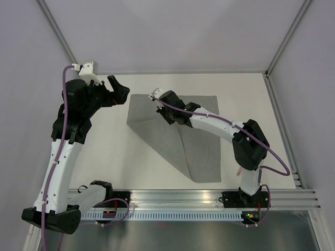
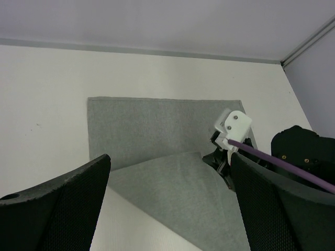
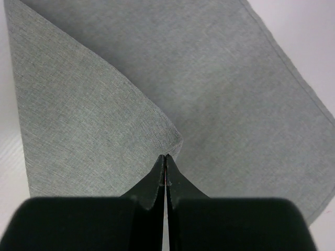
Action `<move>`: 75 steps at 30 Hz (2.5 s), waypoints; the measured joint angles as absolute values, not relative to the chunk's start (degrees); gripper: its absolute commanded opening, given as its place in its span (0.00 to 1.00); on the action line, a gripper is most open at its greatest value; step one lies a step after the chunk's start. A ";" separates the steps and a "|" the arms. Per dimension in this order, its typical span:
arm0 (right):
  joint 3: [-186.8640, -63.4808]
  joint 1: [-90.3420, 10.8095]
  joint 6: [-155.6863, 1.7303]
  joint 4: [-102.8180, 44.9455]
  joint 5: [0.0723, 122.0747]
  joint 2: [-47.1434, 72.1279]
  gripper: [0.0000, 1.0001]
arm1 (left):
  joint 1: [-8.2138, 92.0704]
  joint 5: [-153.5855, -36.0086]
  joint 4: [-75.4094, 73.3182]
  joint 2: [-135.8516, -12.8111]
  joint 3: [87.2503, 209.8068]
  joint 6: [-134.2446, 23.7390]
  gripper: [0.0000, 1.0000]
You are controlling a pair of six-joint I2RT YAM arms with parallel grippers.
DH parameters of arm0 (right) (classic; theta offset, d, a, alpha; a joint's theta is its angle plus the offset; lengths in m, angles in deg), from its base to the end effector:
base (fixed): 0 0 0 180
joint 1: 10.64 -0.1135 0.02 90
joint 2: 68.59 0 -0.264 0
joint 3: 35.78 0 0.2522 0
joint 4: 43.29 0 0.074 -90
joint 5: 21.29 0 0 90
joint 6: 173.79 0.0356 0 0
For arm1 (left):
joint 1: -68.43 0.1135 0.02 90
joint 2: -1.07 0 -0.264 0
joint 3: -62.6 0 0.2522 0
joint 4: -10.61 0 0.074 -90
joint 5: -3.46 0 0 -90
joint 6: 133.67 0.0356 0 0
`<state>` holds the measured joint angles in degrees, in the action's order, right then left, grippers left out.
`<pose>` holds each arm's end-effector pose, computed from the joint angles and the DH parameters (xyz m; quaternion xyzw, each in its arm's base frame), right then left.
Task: Fold the napkin, place the utensils inside, and roll it up
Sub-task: Fold the napkin at the center of the board.
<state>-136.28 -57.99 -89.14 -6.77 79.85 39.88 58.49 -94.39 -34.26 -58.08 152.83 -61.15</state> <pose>0.2971 0.3124 0.2526 -0.3737 0.8391 0.0544 0.3915 0.2028 -0.0405 0.4443 -0.0095 0.7861 -0.1982 0.5853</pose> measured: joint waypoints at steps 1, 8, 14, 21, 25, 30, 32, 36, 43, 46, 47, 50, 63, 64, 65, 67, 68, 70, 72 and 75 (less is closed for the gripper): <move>-136.02 -57.18 -89.31 -6.99 80.24 39.79 0.00 | 58.49 -94.46 -34.24 -58.08 152.78 -61.15 1.00; -135.43 -52.62 -90.16 -8.58 81.38 39.53 0.01 | 58.52 -94.66 -34.07 -58.08 151.91 -61.15 1.00; -135.38 -48.35 -90.60 -9.54 82.15 39.18 0.00 | 58.49 -94.70 -33.85 -58.10 151.91 -61.15 1.00; -135.16 -44.07 -90.93 -10.55 82.63 39.18 0.01 | 58.49 -94.90 -33.83 -58.12 151.91 -61.15 1.00; -135.16 -42.17 -91.13 -11.01 82.69 39.18 0.00 | 58.49 -95.55 -33.69 -58.15 151.69 -61.15 1.00; -135.16 -40.31 -91.19 -11.58 82.74 39.18 0.00 | 58.52 -95.73 -33.15 -58.21 151.49 -61.17 1.00; -135.16 -39.46 -91.23 -11.88 82.76 39.18 0.00 | 58.49 -95.73 -33.04 -58.21 151.36 -61.15 1.00; -135.16 -37.62 -91.32 -12.19 82.76 39.20 0.01 | 58.49 -95.75 -33.04 -58.32 151.27 -61.15 1.00; -135.16 -34.91 -91.37 -12.87 82.89 39.79 0.00 | 58.49 -95.75 -33.02 -58.37 151.14 -61.15 1.00; -135.16 -34.02 -91.37 -13.08 83.00 40.71 0.00 | 58.52 -95.75 -33.02 -58.37 150.99 -61.15 1.00; -135.16 -33.84 -91.37 -13.15 83.02 40.95 0.00 | 58.52 -95.75 -33.04 -58.39 150.97 -61.15 1.00; -135.18 -33.21 -91.48 -13.24 83.11 41.60 0.00 | 58.49 -95.75 -33.02 -58.41 150.97 -61.15 1.00; -137.28 -30.91 -91.80 -13.43 83.94 44.73 0.01 | 58.52 -95.75 -33.02 -58.54 150.97 -61.15 1.00; -137.57 -30.78 -91.83 -13.46 84.03 45.03 0.00 | 58.49 -95.75 -33.02 -58.56 150.97 -61.17 1.00; -137.83 -30.69 -91.87 -13.46 84.11 45.36 0.00 | 58.49 -95.73 -33.02 -58.58 150.97 -61.15 1.00; -138.46 -30.47 -92.07 -13.46 84.20 45.89 0.00 | 58.49 -95.75 -33.02 -58.65 150.97 -61.15 1.00; -138.77 -30.34 -92.13 -13.48 84.22 46.13 0.00 | 58.49 -95.73 -33.02 -58.65 150.97 -61.15 1.00; -139.47 -30.02 -92.20 -13.50 84.27 46.54 0.01 | 58.52 -95.75 -33.02 -58.67 150.97 -61.15 1.00; -139.93 -29.60 -92.20 -13.67 84.29 46.85 0.00 | 58.52 -95.75 -33.02 -58.67 150.97 -61.15 1.00; -140.45 -28.92 -92.22 -13.72 84.33 47.24 0.00 | 58.49 -95.75 -33.02 -58.67 150.97 -61.15 1.00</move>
